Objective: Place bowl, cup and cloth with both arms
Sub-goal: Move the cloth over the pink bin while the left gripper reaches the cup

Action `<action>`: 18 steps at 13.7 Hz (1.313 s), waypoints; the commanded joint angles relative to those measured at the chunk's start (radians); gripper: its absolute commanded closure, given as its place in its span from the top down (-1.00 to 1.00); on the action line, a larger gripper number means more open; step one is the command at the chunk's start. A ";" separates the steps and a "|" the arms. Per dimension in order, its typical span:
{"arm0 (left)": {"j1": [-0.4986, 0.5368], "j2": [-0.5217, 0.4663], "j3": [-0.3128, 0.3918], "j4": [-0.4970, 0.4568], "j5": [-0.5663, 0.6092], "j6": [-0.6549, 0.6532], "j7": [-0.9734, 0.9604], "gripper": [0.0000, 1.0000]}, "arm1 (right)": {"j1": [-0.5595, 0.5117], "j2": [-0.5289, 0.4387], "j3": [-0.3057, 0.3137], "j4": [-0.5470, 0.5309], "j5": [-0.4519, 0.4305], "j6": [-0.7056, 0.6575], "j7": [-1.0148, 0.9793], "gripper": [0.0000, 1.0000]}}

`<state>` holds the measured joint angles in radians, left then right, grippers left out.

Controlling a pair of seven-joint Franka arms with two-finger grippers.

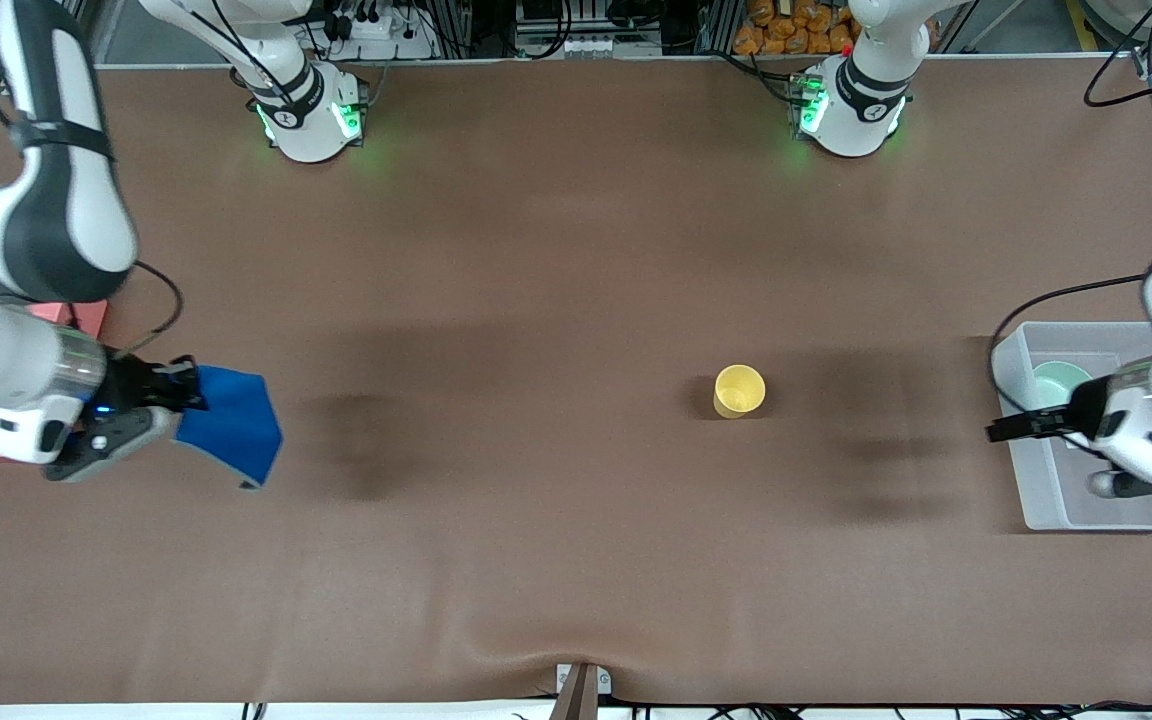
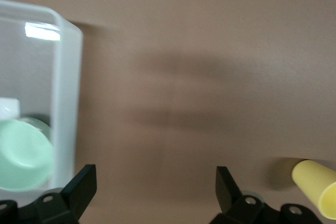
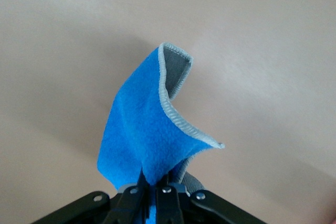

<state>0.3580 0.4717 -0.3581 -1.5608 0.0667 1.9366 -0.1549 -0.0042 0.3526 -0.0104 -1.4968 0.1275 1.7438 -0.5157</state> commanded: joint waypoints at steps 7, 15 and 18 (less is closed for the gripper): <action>-0.028 -0.061 -0.234 -0.200 0.117 0.002 -0.330 1.00 | -0.079 -0.060 -0.081 0.092 -0.098 -0.158 -0.010 -1.00; -0.139 -0.024 -0.246 -0.291 0.145 0.136 -0.480 1.00 | -0.217 -0.041 -0.097 0.093 -0.374 -0.156 -0.092 -1.00; -0.142 -0.005 -0.245 -0.332 0.145 0.182 -0.491 1.00 | -0.282 -0.024 -0.097 0.093 -0.466 -0.147 -0.105 -1.00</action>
<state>0.2148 0.4625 -0.5986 -1.8588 0.1860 2.0738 -0.6100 -0.2339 0.3104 -0.1233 -1.4127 -0.2897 1.5964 -0.5991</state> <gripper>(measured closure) 0.000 0.938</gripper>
